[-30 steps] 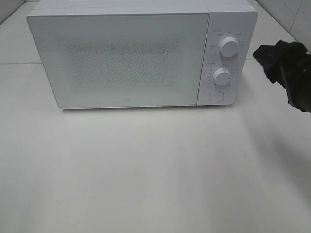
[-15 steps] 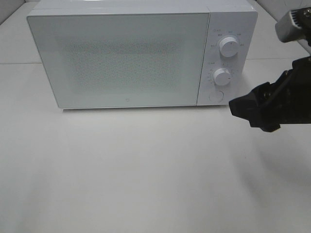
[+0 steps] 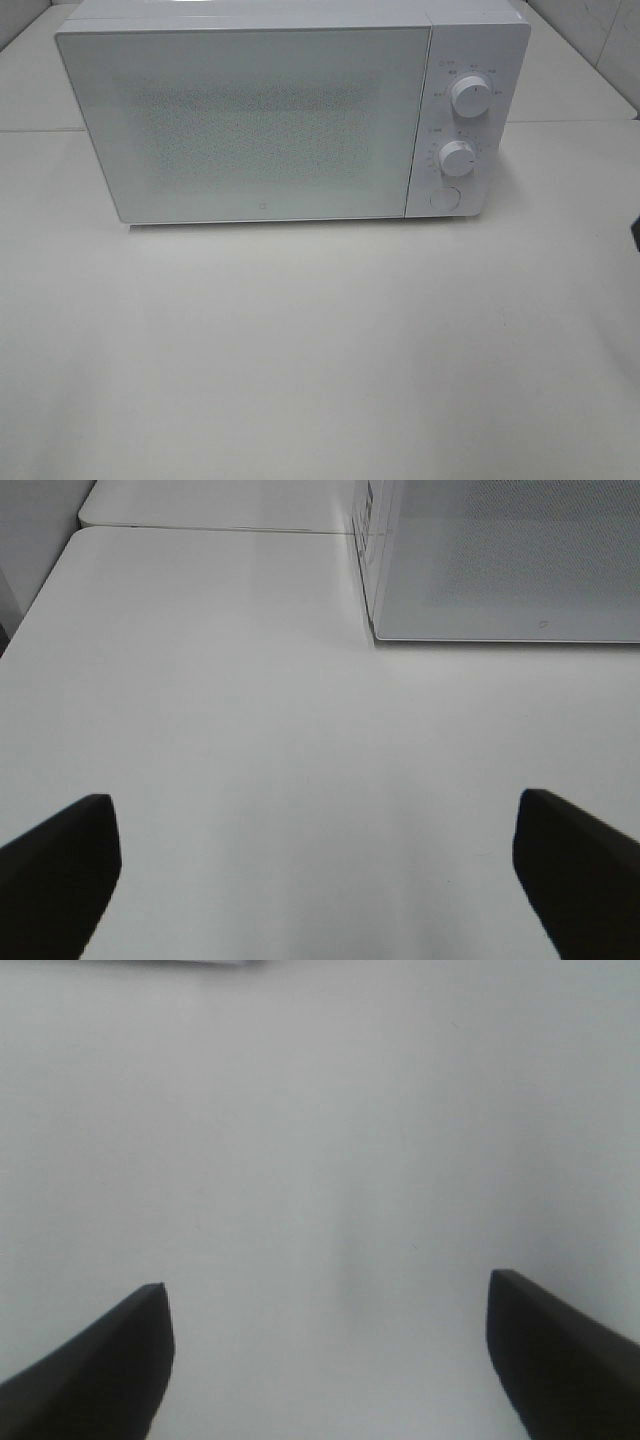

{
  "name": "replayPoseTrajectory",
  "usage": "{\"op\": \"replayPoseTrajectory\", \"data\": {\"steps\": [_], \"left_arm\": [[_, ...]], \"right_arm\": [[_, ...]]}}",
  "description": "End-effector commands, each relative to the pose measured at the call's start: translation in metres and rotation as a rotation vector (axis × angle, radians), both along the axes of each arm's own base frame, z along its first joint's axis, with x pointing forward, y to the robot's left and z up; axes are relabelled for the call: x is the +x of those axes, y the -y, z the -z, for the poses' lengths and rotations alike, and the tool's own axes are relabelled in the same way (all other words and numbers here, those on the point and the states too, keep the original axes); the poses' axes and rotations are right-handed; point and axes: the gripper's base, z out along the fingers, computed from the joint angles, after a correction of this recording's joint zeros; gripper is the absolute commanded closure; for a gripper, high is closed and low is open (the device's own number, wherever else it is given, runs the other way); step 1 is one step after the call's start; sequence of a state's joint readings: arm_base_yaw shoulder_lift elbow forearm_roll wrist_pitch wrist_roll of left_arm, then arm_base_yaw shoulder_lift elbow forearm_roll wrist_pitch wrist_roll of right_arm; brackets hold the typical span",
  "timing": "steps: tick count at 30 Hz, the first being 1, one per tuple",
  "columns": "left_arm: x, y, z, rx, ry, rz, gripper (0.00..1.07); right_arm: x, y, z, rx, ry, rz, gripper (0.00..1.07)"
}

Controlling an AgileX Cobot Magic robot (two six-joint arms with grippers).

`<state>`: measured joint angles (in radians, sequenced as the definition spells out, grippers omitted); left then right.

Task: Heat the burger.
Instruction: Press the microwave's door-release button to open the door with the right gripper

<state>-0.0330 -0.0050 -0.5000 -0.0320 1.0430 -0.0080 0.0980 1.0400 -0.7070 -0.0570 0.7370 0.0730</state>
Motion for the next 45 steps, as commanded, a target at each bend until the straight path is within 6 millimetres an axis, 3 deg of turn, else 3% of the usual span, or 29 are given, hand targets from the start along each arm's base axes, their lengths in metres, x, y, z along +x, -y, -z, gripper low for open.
{"op": "replayPoseTrajectory", "data": {"steps": [1, 6, 8, 13, 14, 24, 30, 38, 45], "left_arm": [[-0.002, 0.0, 0.0, -0.007, 0.023, -0.003, 0.06], [-0.002, 0.0, 0.0, -0.007, 0.023, -0.003, 0.06], [-0.002, 0.0, 0.0, -0.007, 0.023, -0.003, 0.06], [-0.002, 0.0, 0.0, -0.007, 0.023, -0.003, 0.06], [-0.002, 0.0, 0.0, -0.007, 0.023, -0.003, 0.06], [-0.002, 0.0, 0.0, -0.007, 0.023, -0.003, 0.06], [-0.002, 0.0, 0.0, -0.007, 0.023, -0.003, 0.06], [-0.002, 0.0, 0.0, -0.007, 0.023, -0.003, 0.06], [-0.002, 0.0, 0.0, -0.007, 0.023, -0.003, 0.06]], "right_arm": [[-0.007, 0.013, -0.002, 0.012, -0.055, 0.091, 0.2], [-0.03, 0.031, -0.011, -0.023, -0.087, 0.139, 0.2], [-0.049, 0.037, -0.019, -0.047, -0.077, 0.149, 0.2], [-0.075, 0.032, -0.023, -0.048, -0.007, 0.143, 0.2], [-0.09, 0.029, -0.022, -0.036, 0.037, 0.14, 0.2], [-0.144, 0.016, -0.01, -0.022, 0.247, 0.086, 0.2], [-0.161, 0.014, -0.005, -0.025, 0.314, 0.076, 0.2], [-0.17, 0.01, -0.005, -0.005, 0.371, -0.056, 0.2], [-0.179, 0.01, -0.006, -0.005, 0.434, -0.07, 0.2]]}}
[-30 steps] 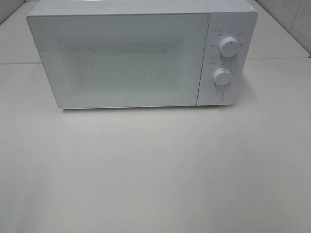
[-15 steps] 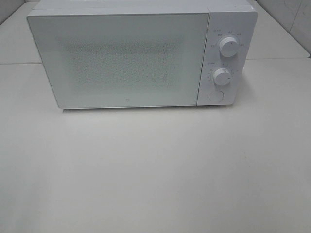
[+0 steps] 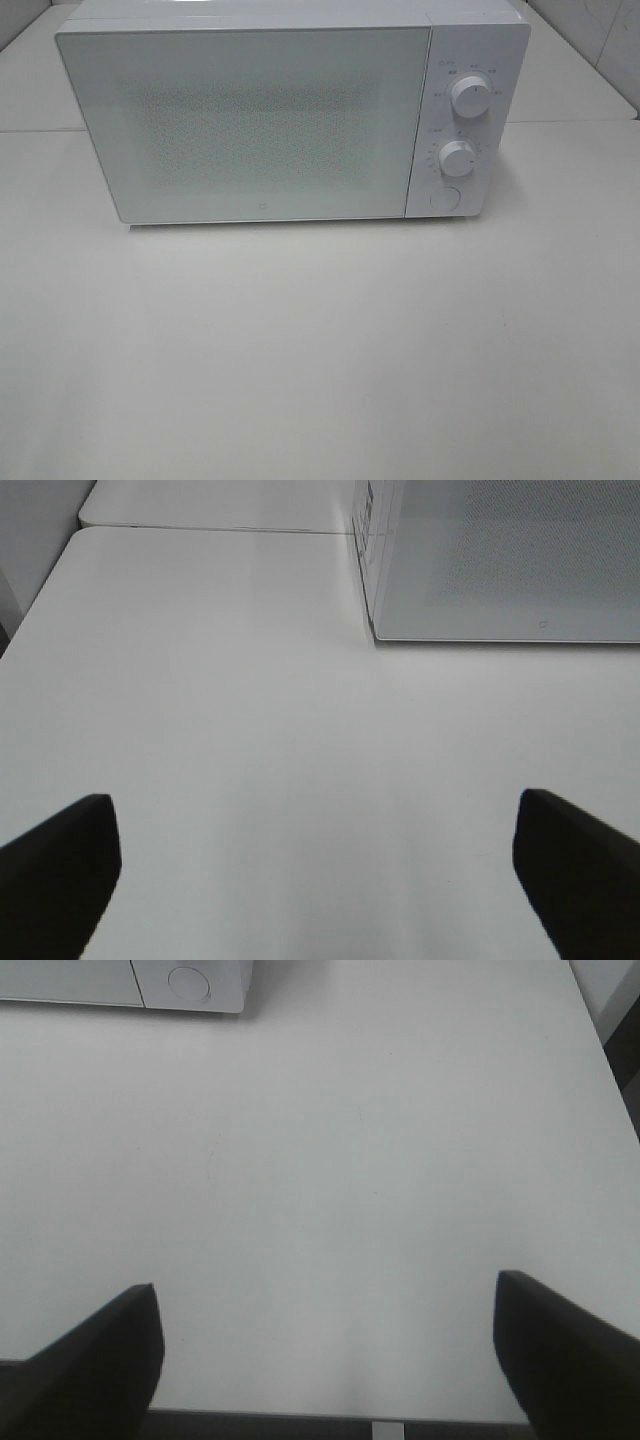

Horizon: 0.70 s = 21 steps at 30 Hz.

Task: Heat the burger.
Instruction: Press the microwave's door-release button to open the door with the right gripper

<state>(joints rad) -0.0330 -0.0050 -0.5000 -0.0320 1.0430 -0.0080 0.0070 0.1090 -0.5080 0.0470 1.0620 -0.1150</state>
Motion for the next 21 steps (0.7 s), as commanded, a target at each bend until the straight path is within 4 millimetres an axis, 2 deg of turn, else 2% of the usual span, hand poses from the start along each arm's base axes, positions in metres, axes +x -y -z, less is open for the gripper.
{"op": "replayPoseTrajectory", "data": {"steps": [1, 10, 21], "left_arm": [[-0.002, 0.0, 0.0, -0.007, 0.023, -0.003, 0.06], [-0.002, 0.0, 0.0, -0.007, 0.023, -0.003, 0.06], [-0.002, 0.0, 0.0, -0.007, 0.022, -0.003, 0.06]], "right_arm": [[-0.004, 0.0, 0.0, -0.008, 0.028, -0.002, 0.2], [-0.023, 0.001, 0.001, -0.006, 0.154, 0.003, 0.2], [-0.022, 0.001, 0.001, -0.003, 0.153, 0.013, 0.2]]}}
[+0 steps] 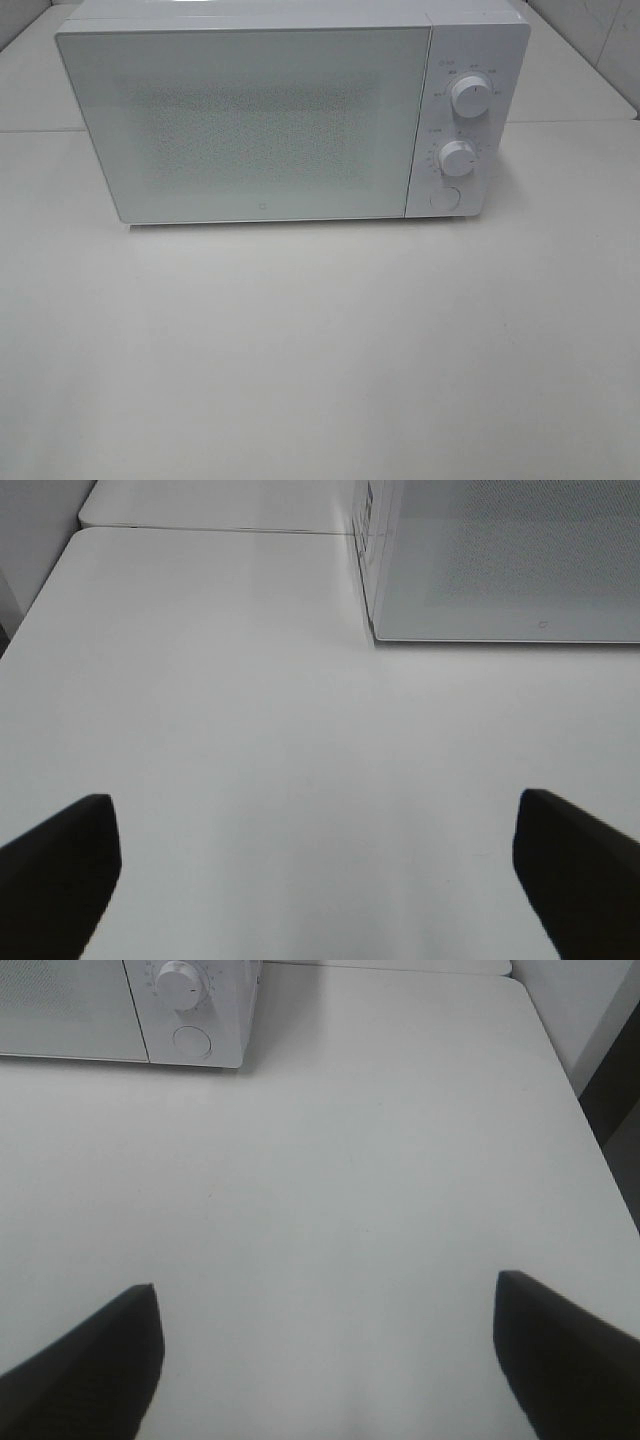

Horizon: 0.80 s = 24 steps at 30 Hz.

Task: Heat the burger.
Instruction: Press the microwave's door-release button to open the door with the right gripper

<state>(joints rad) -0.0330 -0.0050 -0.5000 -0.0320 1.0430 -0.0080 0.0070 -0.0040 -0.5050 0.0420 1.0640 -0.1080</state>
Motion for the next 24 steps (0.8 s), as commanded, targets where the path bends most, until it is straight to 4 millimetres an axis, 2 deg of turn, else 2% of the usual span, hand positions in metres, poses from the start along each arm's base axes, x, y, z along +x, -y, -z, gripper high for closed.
{"op": "replayPoseTrajectory", "data": {"steps": [1, 24], "left_arm": [[-0.0019, 0.0002, -0.0003, -0.007, 0.022, -0.003, 0.06], [-0.0019, 0.0002, -0.0003, -0.007, 0.022, -0.003, 0.06]], "right_arm": [[-0.0054, 0.0008, -0.0002, -0.004, 0.045, 0.007, 0.2], [-0.0053, 0.0035, -0.0002, 0.017, 0.045, 0.055, 0.2]]}}
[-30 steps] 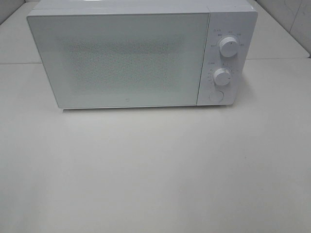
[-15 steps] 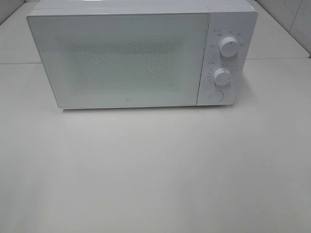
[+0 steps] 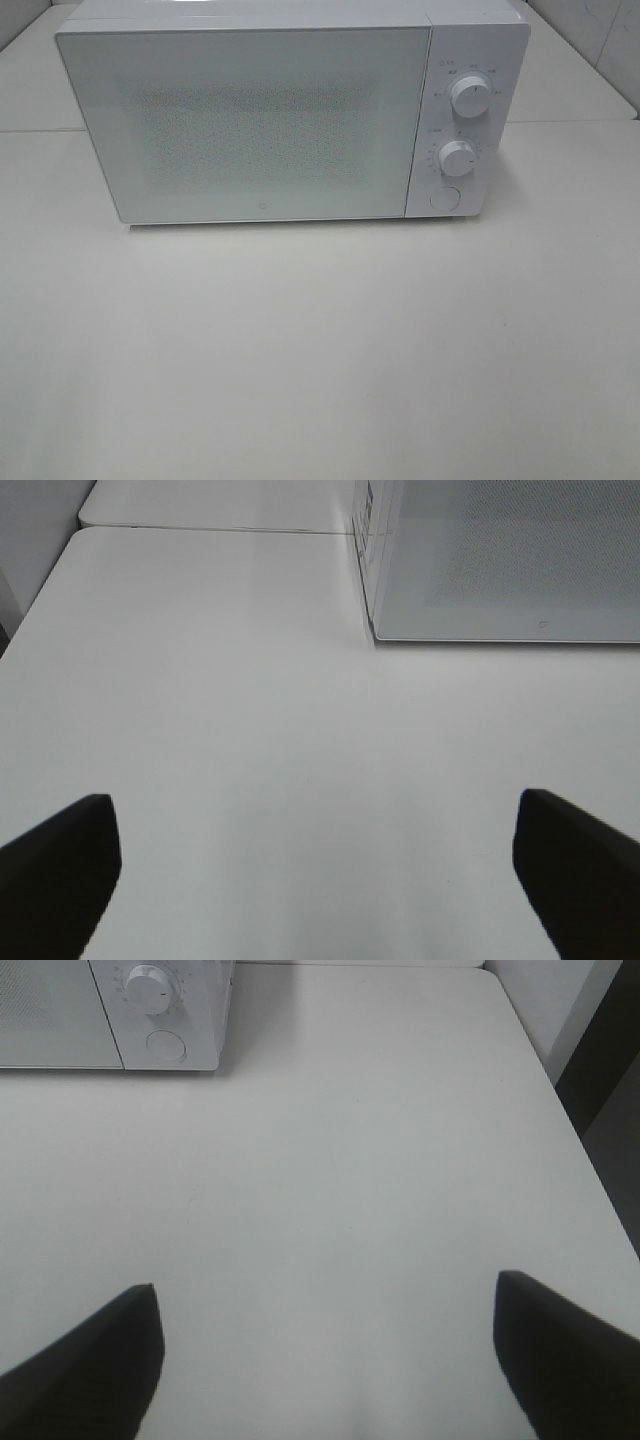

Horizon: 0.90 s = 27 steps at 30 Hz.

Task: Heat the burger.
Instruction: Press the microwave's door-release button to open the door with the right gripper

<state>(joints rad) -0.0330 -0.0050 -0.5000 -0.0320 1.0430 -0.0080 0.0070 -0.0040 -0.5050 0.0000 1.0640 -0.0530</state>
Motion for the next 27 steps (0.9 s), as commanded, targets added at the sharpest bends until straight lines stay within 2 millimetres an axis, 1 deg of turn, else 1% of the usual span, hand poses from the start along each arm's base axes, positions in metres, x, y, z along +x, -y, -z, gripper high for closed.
{"op": "replayPoseTrajectory", "data": {"steps": [1, 5, 6, 8, 9, 10, 11, 12, 13, 14, 15, 16, 17, 18, 19, 20, 21, 22, 23, 24, 25, 26, 27], "left_arm": [[-0.002, 0.0, 0.0, -0.007, 0.022, -0.003, 0.06], [-0.002, 0.0, 0.0, -0.007, 0.022, -0.003, 0.06], [-0.002, 0.0, 0.0, -0.007, 0.022, -0.003, 0.06], [-0.002, 0.0, 0.0, -0.007, 0.022, -0.003, 0.06], [-0.002, 0.0, 0.0, -0.007, 0.022, -0.003, 0.06], [-0.002, 0.0, 0.0, -0.007, 0.022, -0.003, 0.06], [-0.002, 0.0, 0.0, -0.007, 0.022, -0.003, 0.06], [-0.002, 0.0, 0.0, -0.007, 0.022, -0.003, 0.06], [-0.002, 0.0, 0.0, -0.007, 0.022, -0.003, 0.06], [-0.002, 0.0, 0.0, -0.007, 0.022, -0.003, 0.06], [-0.002, 0.0, 0.0, -0.007, 0.022, -0.003, 0.06], [-0.002, 0.0, 0.0, -0.007, 0.022, -0.003, 0.06], [-0.002, 0.0, 0.0, -0.007, 0.022, -0.003, 0.06], [-0.002, 0.0, 0.0, -0.007, 0.022, -0.003, 0.06], [-0.002, 0.0, 0.0, -0.007, 0.022, -0.003, 0.06], [-0.002, 0.0, 0.0, -0.007, 0.022, -0.003, 0.06], [-0.002, 0.0, 0.0, -0.007, 0.022, -0.003, 0.06], [-0.002, 0.0, 0.0, -0.007, 0.022, -0.003, 0.06], [-0.002, 0.0, 0.0, -0.007, 0.022, -0.003, 0.06], [-0.002, 0.0, 0.0, -0.007, 0.022, -0.003, 0.06], [-0.002, 0.0, 0.0, -0.007, 0.022, -0.003, 0.06], [-0.002, 0.0, 0.0, -0.007, 0.022, -0.003, 0.06], [-0.002, 0.0, 0.0, -0.007, 0.022, -0.003, 0.06]], "right_arm": [[-0.005, 0.0, 0.0, 0.004, 0.046, 0.002, 0.2], [-0.003, -0.001, -0.002, 0.011, 0.035, -0.004, 0.2], [0.001, -0.002, -0.005, 0.019, 0.025, -0.009, 0.2], [0.004, -0.002, -0.007, 0.017, 0.021, -0.01, 0.2], [0.011, -0.002, -0.013, 0.008, 0.026, -0.015, 0.2], [0.011, -0.002, -0.013, 0.008, 0.026, -0.015, 0.2], [0.016, -0.002, -0.016, 0.001, 0.038, -0.019, 0.2], [0.027, -0.002, -0.023, -0.001, 0.082, -0.02, 0.2], [0.027, -0.002, -0.023, -0.001, 0.082, -0.02, 0.2], [0.033, -0.002, -0.026, -0.001, 0.104, -0.019, 0.21], [0.046, -0.002, -0.032, 0.0, 0.143, -0.018, 0.22], [0.053, -0.002, -0.034, -0.002, 0.166, -0.018, 0.24], [0.053, -0.002, -0.034, -0.002, 0.166, -0.018, 0.24], [0.065, -0.002, -0.038, -0.007, 0.206, -0.018, 0.3], [0.065, -0.002, -0.038, -0.007, 0.206, -0.018, 0.3], [0.071, -0.002, -0.039, -0.008, 0.224, -0.018, 0.34], [0.084, -0.002, -0.038, -0.006, 0.251, -0.016, 0.42], [0.084, -0.002, -0.038, -0.006, 0.251, -0.016, 0.42], [0.091, -0.002, -0.037, -0.005, 0.263, -0.015, 0.45], [0.101, -0.002, -0.033, -0.004, 0.271, -0.013, 0.51], [0.101, -0.002, -0.033, -0.004, 0.271, -0.013, 0.51], [0.113, -0.001, -0.03, -0.004, 0.281, -0.011, 0.56], [0.117, -0.001, -0.028, -0.004, 0.291, -0.011, 0.59]]}}
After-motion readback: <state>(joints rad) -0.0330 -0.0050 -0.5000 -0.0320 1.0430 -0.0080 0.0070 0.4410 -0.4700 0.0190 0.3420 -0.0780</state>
